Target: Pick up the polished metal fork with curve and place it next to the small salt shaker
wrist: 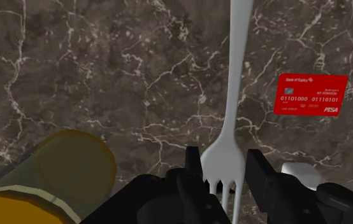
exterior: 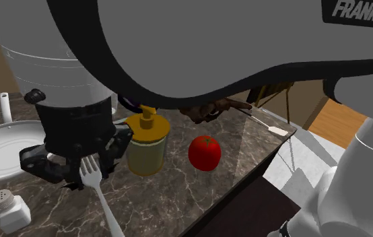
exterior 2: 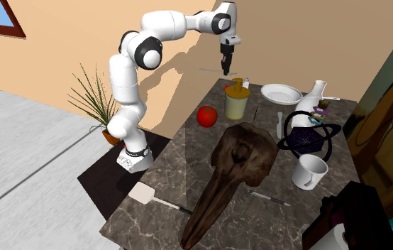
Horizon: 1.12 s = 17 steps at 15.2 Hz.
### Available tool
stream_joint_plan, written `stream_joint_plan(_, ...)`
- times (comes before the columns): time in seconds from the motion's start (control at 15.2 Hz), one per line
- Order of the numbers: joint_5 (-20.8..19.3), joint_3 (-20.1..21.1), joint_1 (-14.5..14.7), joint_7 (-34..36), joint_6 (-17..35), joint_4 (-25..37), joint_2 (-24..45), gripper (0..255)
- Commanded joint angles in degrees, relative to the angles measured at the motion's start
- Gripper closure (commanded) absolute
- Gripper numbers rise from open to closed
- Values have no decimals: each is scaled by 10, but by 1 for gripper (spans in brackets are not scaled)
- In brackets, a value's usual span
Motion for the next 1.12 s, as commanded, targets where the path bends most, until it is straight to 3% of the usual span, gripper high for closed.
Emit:
stream_joint_plan(0.0,-20,2,14,17,-4,19,24,255)
stream_joint_plan(1.06,-16,-3,0,22,122,-114,14,255)
